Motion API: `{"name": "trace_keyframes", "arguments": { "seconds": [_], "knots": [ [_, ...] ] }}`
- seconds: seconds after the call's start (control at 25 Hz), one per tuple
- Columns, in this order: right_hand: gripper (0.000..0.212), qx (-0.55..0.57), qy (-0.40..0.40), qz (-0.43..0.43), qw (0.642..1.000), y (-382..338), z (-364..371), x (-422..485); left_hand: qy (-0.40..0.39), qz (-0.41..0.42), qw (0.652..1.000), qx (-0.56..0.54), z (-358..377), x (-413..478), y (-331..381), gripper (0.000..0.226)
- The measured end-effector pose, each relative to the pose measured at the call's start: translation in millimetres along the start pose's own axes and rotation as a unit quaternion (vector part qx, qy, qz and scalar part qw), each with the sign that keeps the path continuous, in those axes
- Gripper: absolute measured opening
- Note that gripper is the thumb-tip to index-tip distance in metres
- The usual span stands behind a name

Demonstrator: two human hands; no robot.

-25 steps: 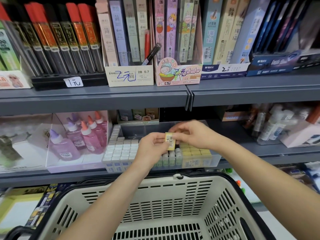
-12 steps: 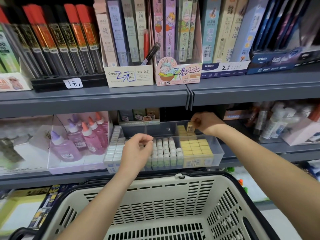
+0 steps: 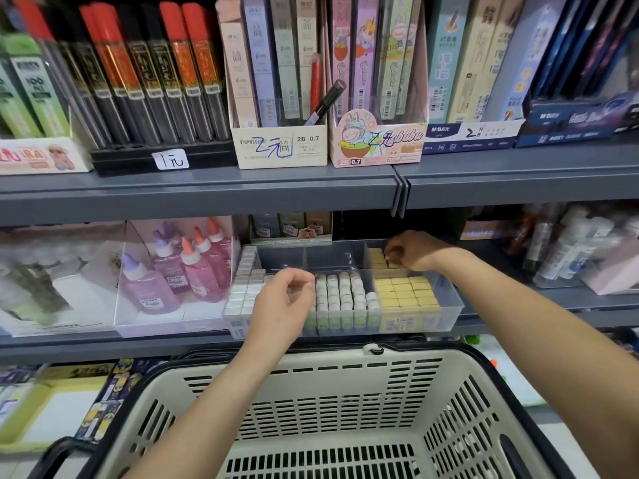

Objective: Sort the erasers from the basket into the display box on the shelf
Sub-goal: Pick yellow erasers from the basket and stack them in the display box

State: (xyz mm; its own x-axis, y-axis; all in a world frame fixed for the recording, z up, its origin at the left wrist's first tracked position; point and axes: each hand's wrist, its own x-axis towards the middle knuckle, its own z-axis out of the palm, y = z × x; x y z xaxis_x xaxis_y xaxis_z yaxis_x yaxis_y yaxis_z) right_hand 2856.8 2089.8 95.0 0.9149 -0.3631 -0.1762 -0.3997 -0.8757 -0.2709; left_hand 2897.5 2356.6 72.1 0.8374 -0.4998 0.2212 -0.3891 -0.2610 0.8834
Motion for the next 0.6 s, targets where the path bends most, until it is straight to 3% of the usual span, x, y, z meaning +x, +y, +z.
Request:
{"name": "trace_keyframes", "arguments": {
  "seconds": [0.4,0.6],
  "knots": [
    [0.035,-0.012,-0.040,0.017,0.999,-2.9,-0.9,-4.9,-0.007,-0.005,1.000,-0.003,1.4,-4.1,0.3,0.019],
    [0.027,-0.008,-0.008,0.046,0.999,-3.5,4.5,-6.3,-0.009,-0.003,0.999,-0.030,1.4,-16.7,5.1,0.021]
  ]
}}
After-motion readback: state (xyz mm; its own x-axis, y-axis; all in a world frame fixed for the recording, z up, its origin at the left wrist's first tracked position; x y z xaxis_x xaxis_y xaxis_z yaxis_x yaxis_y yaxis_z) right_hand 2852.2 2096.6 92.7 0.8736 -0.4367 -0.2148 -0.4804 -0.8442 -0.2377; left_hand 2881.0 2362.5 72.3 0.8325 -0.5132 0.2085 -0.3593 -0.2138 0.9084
